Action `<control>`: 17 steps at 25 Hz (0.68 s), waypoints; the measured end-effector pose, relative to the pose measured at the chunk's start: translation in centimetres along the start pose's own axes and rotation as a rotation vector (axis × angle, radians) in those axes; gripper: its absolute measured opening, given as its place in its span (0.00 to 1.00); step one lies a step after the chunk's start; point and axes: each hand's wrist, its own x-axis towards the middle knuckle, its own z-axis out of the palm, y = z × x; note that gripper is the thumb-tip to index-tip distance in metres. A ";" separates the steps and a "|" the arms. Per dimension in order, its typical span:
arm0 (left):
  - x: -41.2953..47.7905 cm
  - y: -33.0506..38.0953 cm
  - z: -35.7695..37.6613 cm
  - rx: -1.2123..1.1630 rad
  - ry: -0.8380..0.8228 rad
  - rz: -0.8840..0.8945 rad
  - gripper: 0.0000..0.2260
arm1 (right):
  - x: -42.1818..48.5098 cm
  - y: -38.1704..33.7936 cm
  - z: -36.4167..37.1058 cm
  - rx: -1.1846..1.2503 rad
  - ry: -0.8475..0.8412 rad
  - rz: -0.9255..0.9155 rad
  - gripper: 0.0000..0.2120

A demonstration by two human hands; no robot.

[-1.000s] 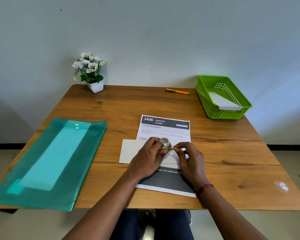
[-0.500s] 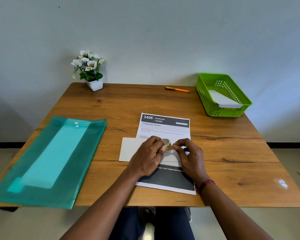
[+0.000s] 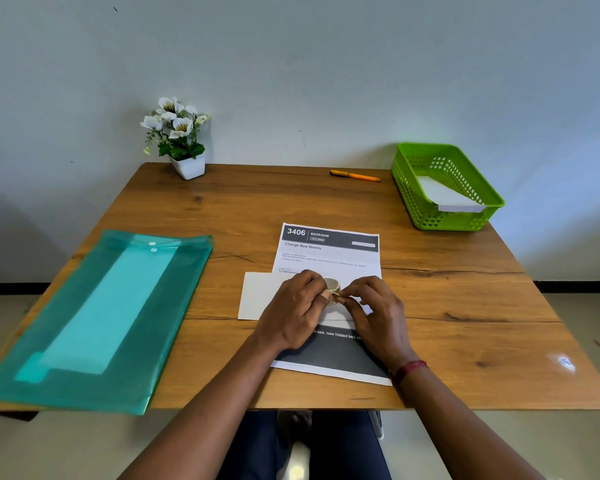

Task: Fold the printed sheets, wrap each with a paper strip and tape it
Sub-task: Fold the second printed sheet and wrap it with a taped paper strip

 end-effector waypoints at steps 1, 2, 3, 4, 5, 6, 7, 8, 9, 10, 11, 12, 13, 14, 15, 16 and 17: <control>0.0 0.0 0.0 -0.008 -0.002 -0.005 0.08 | 0.0 0.0 0.0 0.016 0.001 -0.001 0.05; 0.0 -0.1 0.0 -0.015 -0.002 -0.011 0.08 | 0.0 0.0 0.0 0.040 0.001 0.003 0.05; 0.0 -0.1 0.0 -0.023 0.001 -0.015 0.08 | 0.0 0.1 0.0 0.066 0.001 0.012 0.05; 0.0 -0.2 0.1 -0.028 0.003 -0.017 0.08 | 0.0 0.1 -0.1 0.088 0.003 0.021 0.04; 0.0 -0.2 0.1 -0.030 0.004 -0.017 0.08 | 0.0 0.1 -0.1 0.106 0.005 0.032 0.04; 0.0 -0.2 0.1 -0.029 0.004 -0.017 0.08 | 0.0 0.2 -0.1 0.121 0.005 0.044 0.03; 0.0 -0.3 0.1 -0.029 0.004 -0.018 0.08 | 0.1 0.1 -0.1 0.133 0.002 0.057 0.03; 0.1 -0.3 0.1 -0.029 0.006 -0.020 0.08 | 0.1 0.1 -0.1 0.143 -0.002 0.069 0.04; 0.1 -0.4 0.2 -0.031 0.009 -0.024 0.08 | 0.2 0.0 -0.2 0.154 -0.007 0.077 0.04; 0.0 -0.4 0.2 -0.037 0.011 -0.031 0.08 | 0.2 -0.1 -0.3 0.169 -0.011 0.086 0.04; 0.0 -0.5 0.3 -0.045 0.014 -0.042 0.09 | 0.3 -0.2 -0.4 0.194 -0.006 0.105 0.04; 0.0 -0.6 0.3 -0.057 0.017 -0.057 0.10 | 0.4 -0.2 -0.5 0.229 0.009 0.147 0.05; 0.0 -0.7 0.3 -0.076 0.021 -0.072 0.10 | 0.5 -0.3 -0.6 0.270 0.027 0.211 0.05; 0.0 -0.6 0.3 -0.099 0.028 -0.089 0.11 | 0.6 -0.3 -0.7 0.306 0.043 0.283 0.06; 0.1 -0.6 0.2 -0.125 0.040 -0.108 0.11 | 0.6 -0.3 -0.7 0.335 0.053 0.344 0.08; 0.2 -0.6 0.1 -0.155 0.056 -0.127 0.12 | 0.6 -0.2 -0.7 0.361 0.057 0.388 0.09; 0.4 -0.6 0.0 -0.186 0.075 -0.145 0.13 | 0.6 -0.1 -0.6 0.386 0.057 0.422 0.11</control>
